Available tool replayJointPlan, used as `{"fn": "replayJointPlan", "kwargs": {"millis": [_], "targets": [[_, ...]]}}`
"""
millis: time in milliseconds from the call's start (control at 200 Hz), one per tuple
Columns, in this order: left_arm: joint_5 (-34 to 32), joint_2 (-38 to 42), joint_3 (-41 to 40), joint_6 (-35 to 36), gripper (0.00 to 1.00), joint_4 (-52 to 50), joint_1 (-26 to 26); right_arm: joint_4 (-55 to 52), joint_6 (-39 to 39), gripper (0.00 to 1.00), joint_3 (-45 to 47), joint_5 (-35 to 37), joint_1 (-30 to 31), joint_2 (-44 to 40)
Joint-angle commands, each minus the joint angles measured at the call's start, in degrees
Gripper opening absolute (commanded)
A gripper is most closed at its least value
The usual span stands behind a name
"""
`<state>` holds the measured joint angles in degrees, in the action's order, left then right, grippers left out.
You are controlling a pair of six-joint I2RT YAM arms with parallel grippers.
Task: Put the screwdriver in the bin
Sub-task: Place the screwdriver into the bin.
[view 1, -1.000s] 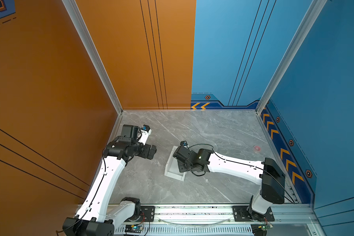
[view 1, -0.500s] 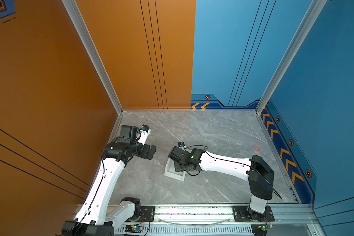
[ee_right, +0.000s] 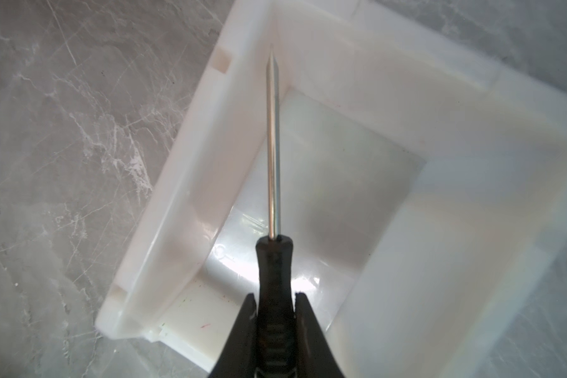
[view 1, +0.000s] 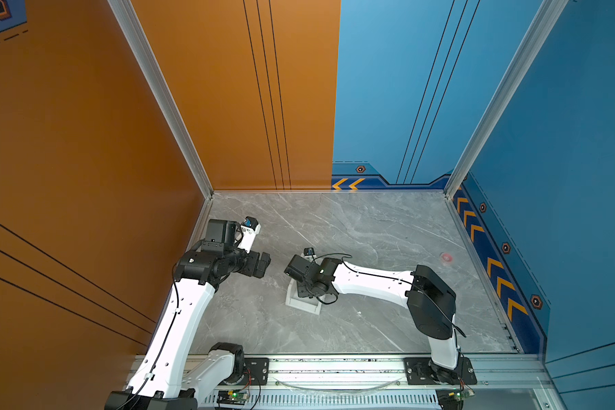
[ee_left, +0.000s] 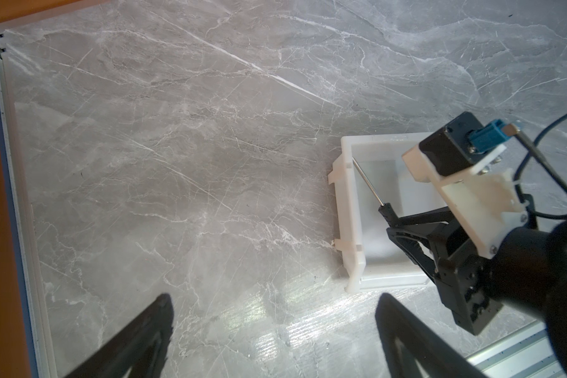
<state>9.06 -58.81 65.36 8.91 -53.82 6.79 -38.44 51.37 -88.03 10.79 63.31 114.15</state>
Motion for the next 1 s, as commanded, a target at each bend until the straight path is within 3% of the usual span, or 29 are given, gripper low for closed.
{"fn": "replayJointPlan", "kwargs": {"millis": [0, 611, 996], "targets": [[0.2, 0.9, -0.7, -1.1, 0.98, -0.2, -0.4, -0.5, 1.1, 0.20, -1.8, 0.7, -0.4, 1.7], [0.0, 0.7, -0.9, -0.9, 0.98, -0.1, -0.4, -0.5, 1.1, 0.26, -3.4, -0.1, 0.1, 6.7], [-0.3, 0.3, -0.6, -0.6, 0.98, 0.0, -0.4, -0.8, 0.2, 0.33, -3.7, 1.3, 0.4, 2.7]]}}
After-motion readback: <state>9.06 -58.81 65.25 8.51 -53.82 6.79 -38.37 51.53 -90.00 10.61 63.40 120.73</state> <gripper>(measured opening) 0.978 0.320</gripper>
